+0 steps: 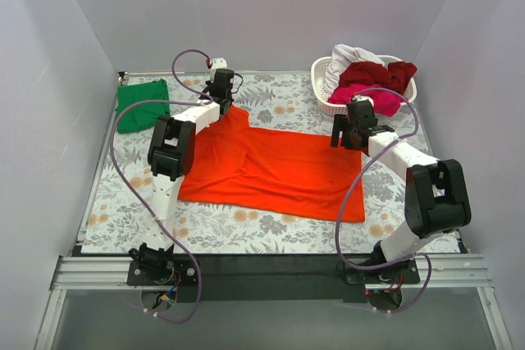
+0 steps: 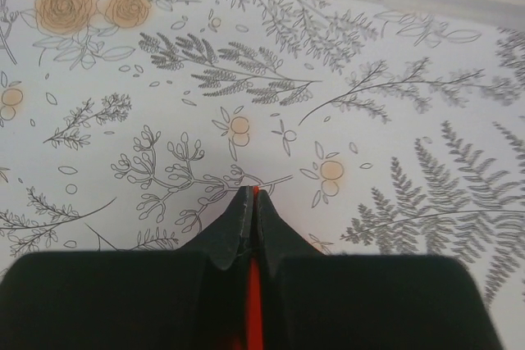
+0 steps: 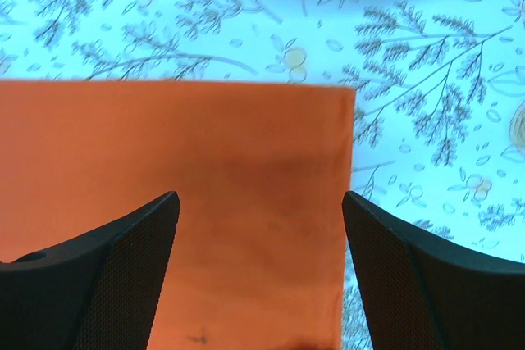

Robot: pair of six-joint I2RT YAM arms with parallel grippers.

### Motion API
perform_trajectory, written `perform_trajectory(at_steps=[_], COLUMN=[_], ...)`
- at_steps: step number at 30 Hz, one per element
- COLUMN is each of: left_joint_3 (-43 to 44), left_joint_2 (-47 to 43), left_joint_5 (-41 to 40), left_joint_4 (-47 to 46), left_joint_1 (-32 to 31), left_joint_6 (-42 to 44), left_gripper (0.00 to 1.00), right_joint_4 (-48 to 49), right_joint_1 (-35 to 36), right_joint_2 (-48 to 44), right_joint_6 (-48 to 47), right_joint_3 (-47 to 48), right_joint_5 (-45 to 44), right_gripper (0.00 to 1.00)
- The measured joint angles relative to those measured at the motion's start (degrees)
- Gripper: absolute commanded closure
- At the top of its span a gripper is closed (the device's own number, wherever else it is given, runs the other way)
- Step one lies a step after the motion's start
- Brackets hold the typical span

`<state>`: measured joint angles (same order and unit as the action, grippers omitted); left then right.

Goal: Fold and stack the t-shirts
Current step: Fold the tshirt

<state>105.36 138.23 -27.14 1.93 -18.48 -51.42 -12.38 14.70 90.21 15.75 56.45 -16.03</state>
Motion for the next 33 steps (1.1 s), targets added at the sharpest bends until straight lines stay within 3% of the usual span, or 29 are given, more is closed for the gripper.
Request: perform_trajectory(at_steps=[11, 17, 23, 27, 31, 33], left_joint_3=[-1.0, -1.5, -1.9, -2.1, -4.5, -6.4], left_joint_2=[-6.9, -6.9, -6.9, -6.9, -7.6, -8.3], left_joint_5=[3.1, 3.6, 3.6, 3.6, 2.8, 2.4], left_joint_4=[-0.6, -0.6, -0.6, -0.7, -0.8, -0.7], left_joint_1=[-0.1, -0.1, -0.1, -0.1, -0.1, -0.1], left_joint_6=[-0.5, -0.4, -0.4, -0.3, -0.4, -0.4], left_gripper=[1.00, 1.00, 1.00, 1.00, 1.00, 1.00], right_joint_4=[2.3, 3.8, 4.5, 4.9, 4.9, 4.9], right_joint_1=[-7.5, -9.6, -10.3, -10.4, -10.6, -10.6], right_joint_2=[8.7, 12.9, 15.8, 15.8, 15.8, 15.8], right_joint_6=[-2.2, -2.6, -2.7, -2.6, -2.5, -2.4], right_joint_3=[4.6, 6.9, 7.6, 7.6, 7.6, 7.6], right_joint_5=[3.6, 5.8, 7.2, 7.1, 6.8, 6.8], right_gripper=[0.32, 0.40, 0.57, 0.82, 0.97, 0.99])
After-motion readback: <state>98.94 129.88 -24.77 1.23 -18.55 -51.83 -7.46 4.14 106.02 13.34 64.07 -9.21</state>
